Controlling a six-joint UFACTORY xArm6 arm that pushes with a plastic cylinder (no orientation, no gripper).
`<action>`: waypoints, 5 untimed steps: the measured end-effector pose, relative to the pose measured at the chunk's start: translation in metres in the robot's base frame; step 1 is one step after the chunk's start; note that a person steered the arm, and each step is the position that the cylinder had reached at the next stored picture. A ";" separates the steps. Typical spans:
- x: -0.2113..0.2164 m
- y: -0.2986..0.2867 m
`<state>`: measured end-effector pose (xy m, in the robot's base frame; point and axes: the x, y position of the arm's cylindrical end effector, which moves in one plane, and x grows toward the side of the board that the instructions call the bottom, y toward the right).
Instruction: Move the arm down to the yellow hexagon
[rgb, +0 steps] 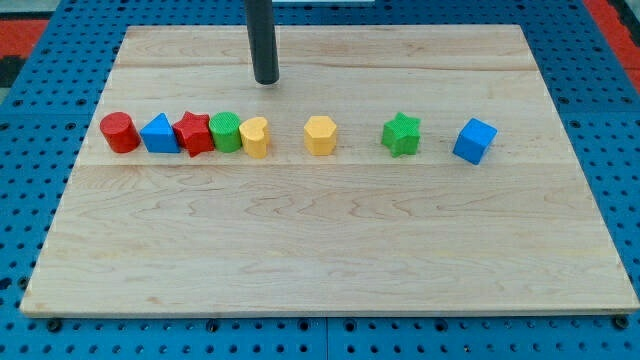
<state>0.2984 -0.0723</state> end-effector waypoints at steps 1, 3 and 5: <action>0.000 0.000; 0.001 0.012; 0.025 0.123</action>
<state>0.3230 0.0508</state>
